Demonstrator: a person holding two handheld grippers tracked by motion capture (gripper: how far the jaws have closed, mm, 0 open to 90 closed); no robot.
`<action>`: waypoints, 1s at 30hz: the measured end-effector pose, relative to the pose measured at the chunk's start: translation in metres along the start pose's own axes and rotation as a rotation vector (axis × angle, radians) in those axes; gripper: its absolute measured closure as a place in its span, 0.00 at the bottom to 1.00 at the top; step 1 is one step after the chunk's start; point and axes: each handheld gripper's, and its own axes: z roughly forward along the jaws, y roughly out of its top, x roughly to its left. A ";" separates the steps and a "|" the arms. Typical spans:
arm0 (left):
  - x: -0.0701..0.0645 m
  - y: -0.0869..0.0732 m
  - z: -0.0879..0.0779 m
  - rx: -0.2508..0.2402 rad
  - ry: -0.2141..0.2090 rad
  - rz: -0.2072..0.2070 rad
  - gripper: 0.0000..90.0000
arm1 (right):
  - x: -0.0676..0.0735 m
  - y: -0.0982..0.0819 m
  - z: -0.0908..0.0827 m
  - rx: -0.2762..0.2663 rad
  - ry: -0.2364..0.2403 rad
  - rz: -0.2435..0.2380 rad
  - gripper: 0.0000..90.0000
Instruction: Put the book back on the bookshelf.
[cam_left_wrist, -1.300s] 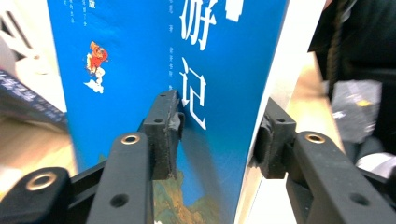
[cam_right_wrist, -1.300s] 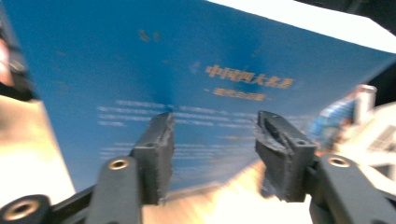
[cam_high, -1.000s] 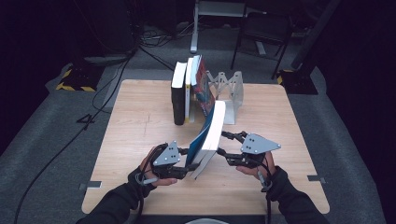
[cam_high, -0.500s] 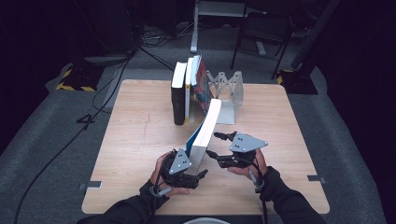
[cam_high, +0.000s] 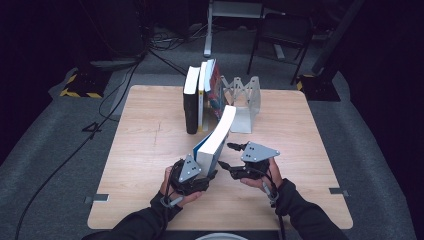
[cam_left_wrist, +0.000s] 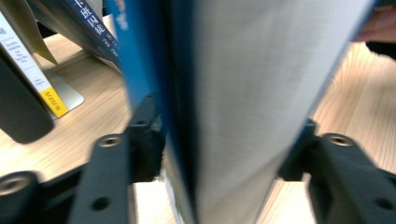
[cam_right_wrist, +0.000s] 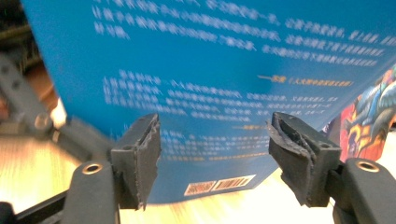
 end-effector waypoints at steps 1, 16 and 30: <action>0.005 -0.001 -0.003 0.003 -0.002 0.003 0.61 | -0.003 -0.003 -0.002 -0.004 0.015 0.027 0.38; 0.046 -0.010 -0.026 0.061 -0.293 0.105 0.65 | -0.027 -0.033 -0.015 0.046 0.028 0.027 0.35; 0.064 -0.018 -0.042 0.091 -0.408 0.092 0.63 | -0.016 -0.021 0.017 0.049 0.207 -0.033 0.32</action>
